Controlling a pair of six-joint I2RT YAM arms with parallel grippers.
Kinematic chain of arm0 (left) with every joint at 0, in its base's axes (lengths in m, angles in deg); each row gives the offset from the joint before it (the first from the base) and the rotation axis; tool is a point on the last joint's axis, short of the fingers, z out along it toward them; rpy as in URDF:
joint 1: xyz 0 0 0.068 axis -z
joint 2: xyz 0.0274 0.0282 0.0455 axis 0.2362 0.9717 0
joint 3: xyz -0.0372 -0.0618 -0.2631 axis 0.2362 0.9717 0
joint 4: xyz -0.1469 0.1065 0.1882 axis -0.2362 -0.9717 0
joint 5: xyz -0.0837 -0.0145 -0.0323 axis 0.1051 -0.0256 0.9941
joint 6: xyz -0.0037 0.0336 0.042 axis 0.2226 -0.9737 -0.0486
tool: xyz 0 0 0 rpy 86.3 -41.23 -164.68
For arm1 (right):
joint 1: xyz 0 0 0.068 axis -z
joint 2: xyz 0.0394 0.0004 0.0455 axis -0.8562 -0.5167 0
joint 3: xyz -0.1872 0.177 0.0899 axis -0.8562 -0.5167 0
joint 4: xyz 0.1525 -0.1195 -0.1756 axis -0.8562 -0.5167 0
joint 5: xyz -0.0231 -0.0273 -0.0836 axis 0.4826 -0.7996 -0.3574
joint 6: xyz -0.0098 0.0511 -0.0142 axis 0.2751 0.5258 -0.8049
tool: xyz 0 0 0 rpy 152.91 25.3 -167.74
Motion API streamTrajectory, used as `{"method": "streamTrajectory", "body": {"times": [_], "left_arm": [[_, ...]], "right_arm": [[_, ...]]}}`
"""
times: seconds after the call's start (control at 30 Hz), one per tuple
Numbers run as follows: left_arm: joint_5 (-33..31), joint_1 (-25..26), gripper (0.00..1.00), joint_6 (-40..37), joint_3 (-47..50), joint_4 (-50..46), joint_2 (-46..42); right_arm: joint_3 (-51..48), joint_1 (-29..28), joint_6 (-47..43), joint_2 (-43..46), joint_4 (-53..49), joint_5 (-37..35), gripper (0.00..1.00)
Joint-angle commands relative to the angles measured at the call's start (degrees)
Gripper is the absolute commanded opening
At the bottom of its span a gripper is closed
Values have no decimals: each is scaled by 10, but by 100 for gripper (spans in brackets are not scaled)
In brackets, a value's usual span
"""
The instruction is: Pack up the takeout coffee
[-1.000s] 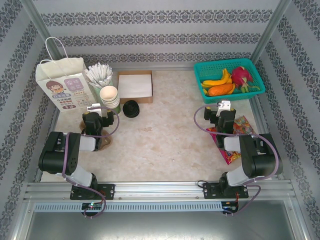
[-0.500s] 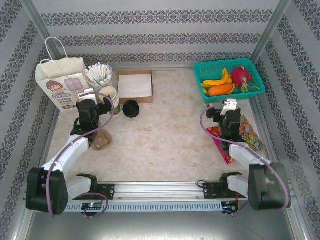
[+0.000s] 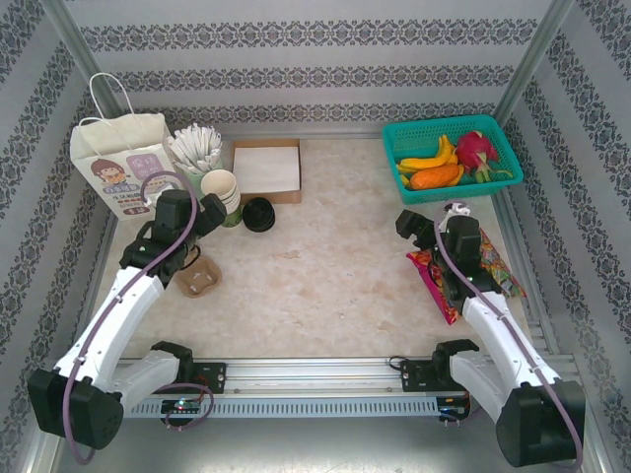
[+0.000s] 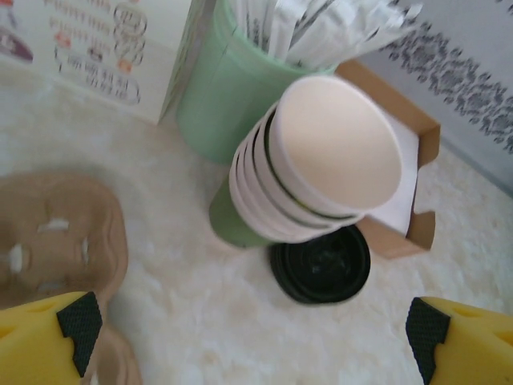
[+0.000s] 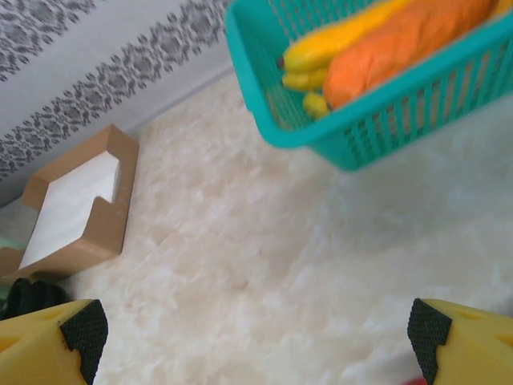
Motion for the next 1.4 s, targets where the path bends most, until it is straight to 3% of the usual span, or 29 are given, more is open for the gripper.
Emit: {"method": "streamTrajectory", "body": {"times": [0.0,0.23,0.37,0.57,0.87,1.07,1.17,1.3,1.37], "left_arm": [[36,3,100,43,-60,-150,26],[44,-8,100,-20,-179,-216,132],[37,-26,93,-41,-228,-218,200],[14,-41,83,-57,-286,-200,283],[4,-65,69,-67,-324,-180,338],[7,-65,50,-83,-341,-184,351],[13,-65,45,-89,-353,-195,365],[18,-65,25,-97,-360,-196,378],[21,-65,26,-97,-363,-197,383]], "right_arm": [[44,-9,90,-31,-103,37,98],[127,-40,103,-107,-191,41,98],[164,-56,100,-148,-198,71,98],[202,-93,102,-188,-189,52,98],[210,-107,129,-213,-171,47,98],[208,-113,139,-193,-169,29,98],[203,-112,143,-184,-170,21,98],[198,-112,146,-180,-171,22,98],[197,-112,146,-178,-173,21,98]]}}
